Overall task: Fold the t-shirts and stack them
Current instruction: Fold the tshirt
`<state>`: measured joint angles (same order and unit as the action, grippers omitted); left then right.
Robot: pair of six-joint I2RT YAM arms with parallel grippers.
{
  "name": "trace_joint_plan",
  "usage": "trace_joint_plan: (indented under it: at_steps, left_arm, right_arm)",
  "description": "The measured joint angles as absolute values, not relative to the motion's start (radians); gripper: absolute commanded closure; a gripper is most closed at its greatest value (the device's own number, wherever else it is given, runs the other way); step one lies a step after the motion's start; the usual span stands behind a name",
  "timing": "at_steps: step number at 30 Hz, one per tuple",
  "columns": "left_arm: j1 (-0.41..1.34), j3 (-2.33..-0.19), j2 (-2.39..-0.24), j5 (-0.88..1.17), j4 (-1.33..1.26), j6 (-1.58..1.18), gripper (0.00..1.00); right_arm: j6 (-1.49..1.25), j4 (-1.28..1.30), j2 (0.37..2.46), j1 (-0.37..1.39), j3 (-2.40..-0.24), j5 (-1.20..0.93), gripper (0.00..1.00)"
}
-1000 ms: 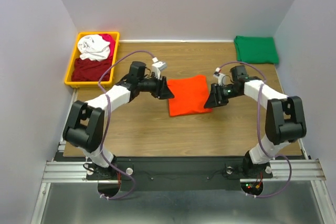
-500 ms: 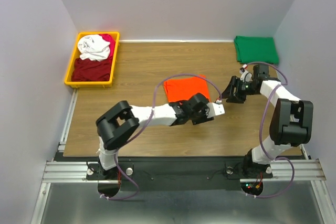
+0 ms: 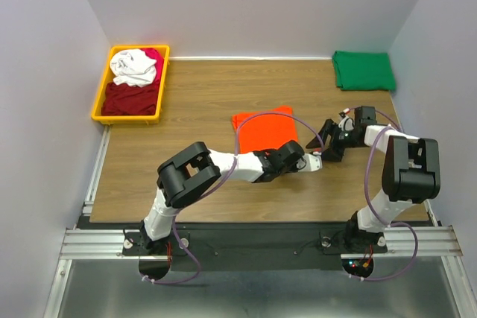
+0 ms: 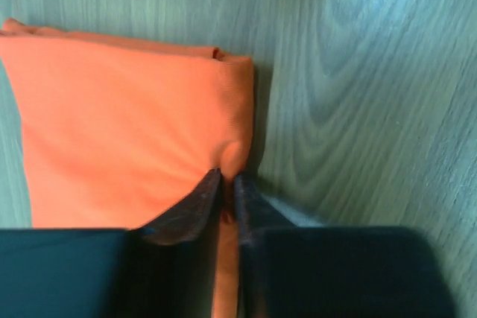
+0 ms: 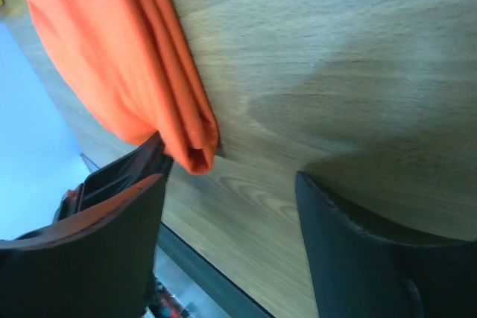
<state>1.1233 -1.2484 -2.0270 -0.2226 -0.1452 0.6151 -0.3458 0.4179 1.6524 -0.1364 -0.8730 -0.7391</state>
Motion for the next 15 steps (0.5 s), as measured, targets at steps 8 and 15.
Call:
trace_joint_plan:
  at_steps: [8, 15]
  left_arm:
    - [1.062, -1.254, -2.000, -0.076, -0.127, 0.566, 0.99]
    - [1.039, -1.266, -1.989, 0.000, -0.099, 0.531, 0.99]
  right_arm:
    - [-0.472, 0.239, 1.678, -0.088, -0.813, -0.822, 0.16]
    - [-0.546, 0.122, 1.706, 0.016, -0.803, -0.837, 0.19]
